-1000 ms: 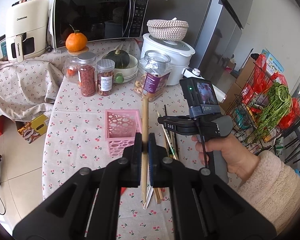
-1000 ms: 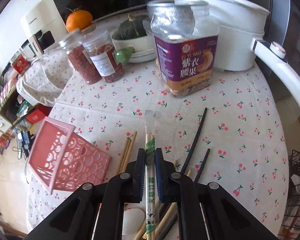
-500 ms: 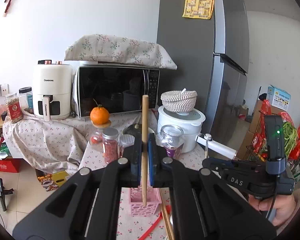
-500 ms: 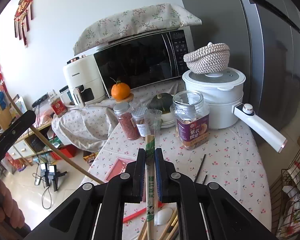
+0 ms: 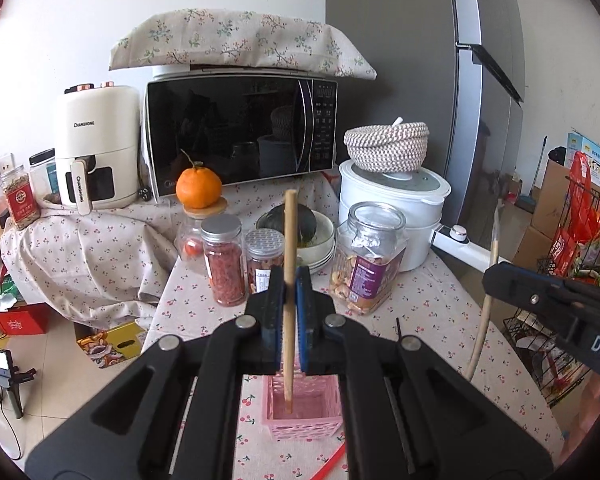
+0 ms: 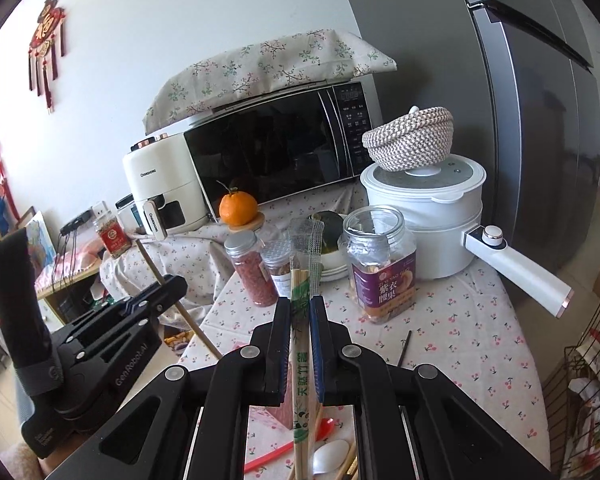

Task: Organize utensils
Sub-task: 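Drop the wooden chopstick into the pink basket while the right gripper grasps the wrapped chopstick, then lower the wrapped chopstick into the pink basket and open the right gripper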

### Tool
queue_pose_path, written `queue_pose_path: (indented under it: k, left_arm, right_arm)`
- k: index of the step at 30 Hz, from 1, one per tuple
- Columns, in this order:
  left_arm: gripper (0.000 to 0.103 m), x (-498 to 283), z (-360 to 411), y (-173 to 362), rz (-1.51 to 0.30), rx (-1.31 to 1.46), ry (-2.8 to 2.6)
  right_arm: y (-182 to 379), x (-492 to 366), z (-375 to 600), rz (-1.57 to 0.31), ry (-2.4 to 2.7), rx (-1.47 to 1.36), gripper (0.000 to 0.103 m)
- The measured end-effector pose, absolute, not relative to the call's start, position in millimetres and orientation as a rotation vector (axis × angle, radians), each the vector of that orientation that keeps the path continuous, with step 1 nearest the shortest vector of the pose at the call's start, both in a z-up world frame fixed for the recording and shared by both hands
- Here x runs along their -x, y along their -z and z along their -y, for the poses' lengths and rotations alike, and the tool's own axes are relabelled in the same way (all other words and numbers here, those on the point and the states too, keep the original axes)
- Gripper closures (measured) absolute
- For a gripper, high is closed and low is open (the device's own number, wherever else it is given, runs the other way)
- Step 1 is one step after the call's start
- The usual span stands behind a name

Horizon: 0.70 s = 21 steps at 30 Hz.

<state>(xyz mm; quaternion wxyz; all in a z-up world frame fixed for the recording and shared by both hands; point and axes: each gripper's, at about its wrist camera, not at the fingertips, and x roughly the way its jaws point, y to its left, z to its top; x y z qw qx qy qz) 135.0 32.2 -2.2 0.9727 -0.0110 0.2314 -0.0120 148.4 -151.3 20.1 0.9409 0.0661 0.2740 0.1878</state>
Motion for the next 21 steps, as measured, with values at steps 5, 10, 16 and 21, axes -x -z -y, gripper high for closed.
queue_pose_path:
  k: [5, 10, 16, 21]
  left_arm:
    - [0.096, -151, -34, 20, -0.564, 0.038, 0.039]
    - [0.094, -155, -37, 23, -0.601, 0.066, 0.034]
    - [0.039, -138, -39, 10, -0.606, 0.073, -0.004]
    - [0.023, -114, -52, 2, -0.641, 0.073, -0.035]
  right_arm:
    - [-15, -150, 150, -0.575, -0.382, -0.145, 0.094]
    - [-14, -152, 149, -0.573, -0.371, -0.155, 0.094]
    - [-27, -145, 150, -0.504, -0.337, -0.184, 0.094]
    - [-44, -134, 148, -0.414, -0.312, -0.227, 0.094]
